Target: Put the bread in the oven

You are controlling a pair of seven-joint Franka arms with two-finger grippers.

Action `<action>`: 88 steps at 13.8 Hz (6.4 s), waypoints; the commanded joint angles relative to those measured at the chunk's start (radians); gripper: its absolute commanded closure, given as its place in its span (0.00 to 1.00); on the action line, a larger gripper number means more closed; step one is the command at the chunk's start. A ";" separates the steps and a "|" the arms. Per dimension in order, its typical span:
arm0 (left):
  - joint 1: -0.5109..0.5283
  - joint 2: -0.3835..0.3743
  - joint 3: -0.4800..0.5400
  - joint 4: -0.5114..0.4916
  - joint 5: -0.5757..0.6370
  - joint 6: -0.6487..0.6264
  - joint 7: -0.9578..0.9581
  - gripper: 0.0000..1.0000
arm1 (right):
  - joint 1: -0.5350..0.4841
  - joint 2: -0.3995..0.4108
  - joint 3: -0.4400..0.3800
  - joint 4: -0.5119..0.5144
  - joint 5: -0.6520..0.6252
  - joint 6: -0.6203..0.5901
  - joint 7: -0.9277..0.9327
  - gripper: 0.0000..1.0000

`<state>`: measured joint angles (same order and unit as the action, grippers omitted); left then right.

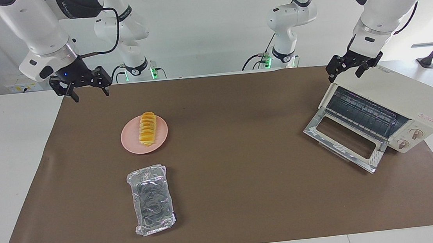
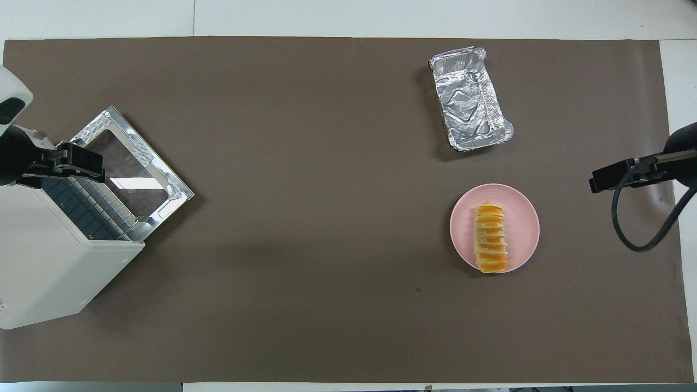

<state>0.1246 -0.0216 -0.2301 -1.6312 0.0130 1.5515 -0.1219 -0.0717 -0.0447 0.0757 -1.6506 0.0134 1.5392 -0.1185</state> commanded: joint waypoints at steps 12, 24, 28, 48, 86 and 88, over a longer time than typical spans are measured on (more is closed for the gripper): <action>0.006 -0.027 0.005 -0.030 -0.016 0.018 0.004 0.00 | 0.056 -0.230 0.010 -0.516 -0.009 0.316 0.016 0.00; 0.006 -0.027 0.005 -0.030 -0.016 0.018 0.004 0.00 | 0.185 -0.003 0.009 -0.774 0.005 0.891 0.044 0.00; 0.006 -0.027 0.005 -0.030 -0.015 0.018 0.004 0.00 | 0.178 0.017 0.009 -0.778 0.004 0.895 0.039 0.00; 0.006 -0.027 0.005 -0.030 -0.016 0.018 0.004 0.00 | 0.171 0.039 0.009 -0.784 0.002 0.904 0.010 1.00; 0.006 -0.027 0.005 -0.030 -0.016 0.018 0.004 0.00 | 0.176 0.743 0.007 0.290 -0.118 0.673 -0.138 0.32; 0.006 -0.027 0.005 -0.030 -0.016 0.018 0.004 0.00 | 0.184 0.734 0.007 0.305 -0.104 0.621 -0.125 0.00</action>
<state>0.1246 -0.0216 -0.2301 -1.6312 0.0130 1.5515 -0.1219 0.1119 0.7311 0.0775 -1.3161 -0.0980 2.1971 -0.2420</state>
